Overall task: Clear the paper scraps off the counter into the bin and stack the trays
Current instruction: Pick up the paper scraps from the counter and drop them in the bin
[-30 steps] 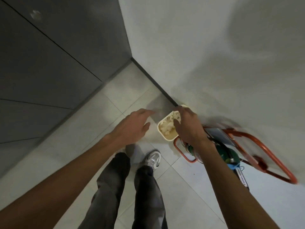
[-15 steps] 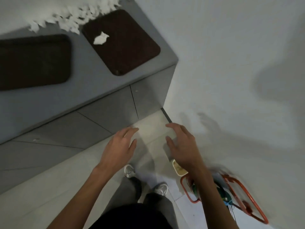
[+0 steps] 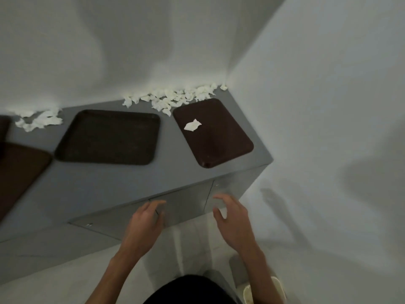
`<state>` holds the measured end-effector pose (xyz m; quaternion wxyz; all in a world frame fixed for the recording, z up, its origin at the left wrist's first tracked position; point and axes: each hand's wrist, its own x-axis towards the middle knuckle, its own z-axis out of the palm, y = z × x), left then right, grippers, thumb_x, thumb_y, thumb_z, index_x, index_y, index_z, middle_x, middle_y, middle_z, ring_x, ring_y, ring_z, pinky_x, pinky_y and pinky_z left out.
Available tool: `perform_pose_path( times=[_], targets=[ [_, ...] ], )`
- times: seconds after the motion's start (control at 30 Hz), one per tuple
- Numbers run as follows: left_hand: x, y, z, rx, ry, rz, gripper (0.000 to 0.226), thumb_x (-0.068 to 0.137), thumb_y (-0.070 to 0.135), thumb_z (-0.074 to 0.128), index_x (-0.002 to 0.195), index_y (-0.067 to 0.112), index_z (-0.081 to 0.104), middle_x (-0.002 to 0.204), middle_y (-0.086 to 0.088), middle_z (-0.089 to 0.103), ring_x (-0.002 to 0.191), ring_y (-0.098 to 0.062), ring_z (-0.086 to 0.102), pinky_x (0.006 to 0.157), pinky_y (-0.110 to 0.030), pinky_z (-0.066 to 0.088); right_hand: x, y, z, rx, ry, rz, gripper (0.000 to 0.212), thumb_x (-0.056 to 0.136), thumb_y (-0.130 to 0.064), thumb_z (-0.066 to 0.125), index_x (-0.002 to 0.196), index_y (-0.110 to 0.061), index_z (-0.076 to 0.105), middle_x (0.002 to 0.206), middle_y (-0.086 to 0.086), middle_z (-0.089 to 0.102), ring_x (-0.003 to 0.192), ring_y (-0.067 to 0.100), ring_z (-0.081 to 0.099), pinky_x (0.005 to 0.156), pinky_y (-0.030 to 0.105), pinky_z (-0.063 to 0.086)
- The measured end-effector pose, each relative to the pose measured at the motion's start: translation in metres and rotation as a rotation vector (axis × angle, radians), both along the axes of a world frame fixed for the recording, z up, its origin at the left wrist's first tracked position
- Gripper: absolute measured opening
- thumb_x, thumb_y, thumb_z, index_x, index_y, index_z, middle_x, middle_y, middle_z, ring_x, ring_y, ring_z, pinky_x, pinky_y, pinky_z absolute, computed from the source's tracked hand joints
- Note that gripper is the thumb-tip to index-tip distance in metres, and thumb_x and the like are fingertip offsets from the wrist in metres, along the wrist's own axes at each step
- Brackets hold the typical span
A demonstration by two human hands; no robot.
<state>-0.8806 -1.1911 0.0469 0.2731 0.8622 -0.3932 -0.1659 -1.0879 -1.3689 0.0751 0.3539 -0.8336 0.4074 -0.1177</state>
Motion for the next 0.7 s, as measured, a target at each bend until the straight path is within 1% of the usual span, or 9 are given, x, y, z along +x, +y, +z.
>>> perform_pose_path(
  times=[0.07,0.17,0.27,0.37,0.43,0.5,0.57,0.63,0.7],
  targets=[
    [0.017,0.000,0.000,-0.016,-0.002,0.044,0.041,0.087,0.007,0.074,0.125,0.022,0.069,0.122,-0.002,0.072,0.113,-0.026,0.067,0.097,-0.030,0.045,0.024,-0.014,0.000,0.001,0.011,0.025,0.034,0.102,-0.025,0.064,0.134,-0.035,0.061,0.135,-0.016,0.062,0.124,0.008,0.058,0.102,0.020,0.041],
    [0.044,-0.010,-0.004,-0.044,-0.001,0.104,0.037,0.087,0.004,0.075,0.121,0.018,0.071,0.119,-0.003,0.073,0.109,-0.027,0.070,0.097,-0.027,0.044,0.065,-0.044,0.003,-0.032,0.044,0.073,0.037,0.104,-0.029,0.061,0.141,-0.030,0.058,0.141,-0.009,0.060,0.124,0.013,0.058,0.105,0.028,0.046],
    [0.071,-0.031,-0.007,-0.078,-0.037,0.152,0.031,0.088,0.016,0.067,0.119,0.015,0.072,0.118,-0.005,0.074,0.103,-0.028,0.073,0.092,-0.025,0.045,0.113,-0.083,0.009,-0.018,0.062,0.113,0.041,0.105,-0.029,0.061,0.145,-0.030,0.053,0.141,-0.007,0.057,0.119,0.013,0.060,0.096,0.027,0.047],
    [0.095,-0.059,-0.006,-0.082,-0.045,0.208,0.033,0.089,0.021,0.062,0.120,0.017,0.072,0.119,-0.004,0.073,0.100,-0.027,0.073,0.089,-0.030,0.050,0.169,-0.129,0.005,-0.046,0.026,0.115,0.041,0.102,-0.029,0.064,0.141,-0.034,0.052,0.137,-0.005,0.059,0.120,0.018,0.061,0.096,0.037,0.052],
    [0.110,-0.078,-0.004,-0.087,-0.036,0.245,0.030,0.092,0.014,0.069,0.121,0.018,0.071,0.119,-0.004,0.073,0.098,-0.027,0.073,0.087,-0.030,0.051,0.208,-0.160,-0.006,-0.074,0.068,0.121,0.042,0.102,-0.031,0.063,0.142,-0.036,0.050,0.139,-0.003,0.057,0.124,0.022,0.058,0.098,0.044,0.051],
    [0.121,-0.093,-0.002,-0.104,-0.033,0.269,0.035,0.089,0.007,0.074,0.121,0.020,0.071,0.119,-0.002,0.073,0.098,-0.023,0.072,0.086,-0.027,0.049,0.247,-0.190,-0.020,-0.114,0.132,0.132,0.045,0.103,-0.032,0.062,0.146,-0.034,0.046,0.145,0.001,0.055,0.131,0.027,0.054,0.101,0.046,0.049],
    [0.131,-0.104,0.000,-0.121,-0.038,0.299,0.037,0.089,0.008,0.074,0.122,0.023,0.070,0.121,0.001,0.072,0.102,-0.018,0.070,0.089,-0.024,0.048,0.281,-0.217,-0.035,-0.180,0.209,0.161,0.050,0.103,-0.033,0.062,0.150,-0.034,0.043,0.153,0.007,0.048,0.138,0.033,0.048,0.109,0.050,0.046],
    [0.139,-0.109,0.002,-0.111,-0.028,0.338,0.036,0.090,0.011,0.073,0.124,0.026,0.070,0.123,0.003,0.070,0.104,-0.016,0.069,0.090,-0.020,0.046,0.307,-0.239,-0.051,-0.222,0.320,0.213,0.056,0.104,-0.032,0.062,0.155,-0.038,0.038,0.165,0.011,0.034,0.149,0.039,0.037,0.118,0.055,0.038],
    [0.146,-0.107,0.001,-0.097,-0.020,0.373,0.034,0.092,0.014,0.071,0.123,0.027,0.069,0.122,0.004,0.070,0.100,-0.015,0.069,0.087,-0.017,0.045,0.324,-0.252,-0.066,-0.218,0.411,0.269,0.061,0.104,-0.031,0.063,0.157,-0.043,0.036,0.171,0.013,0.019,0.156,0.042,0.025,0.123,0.058,0.032]
  ],
)
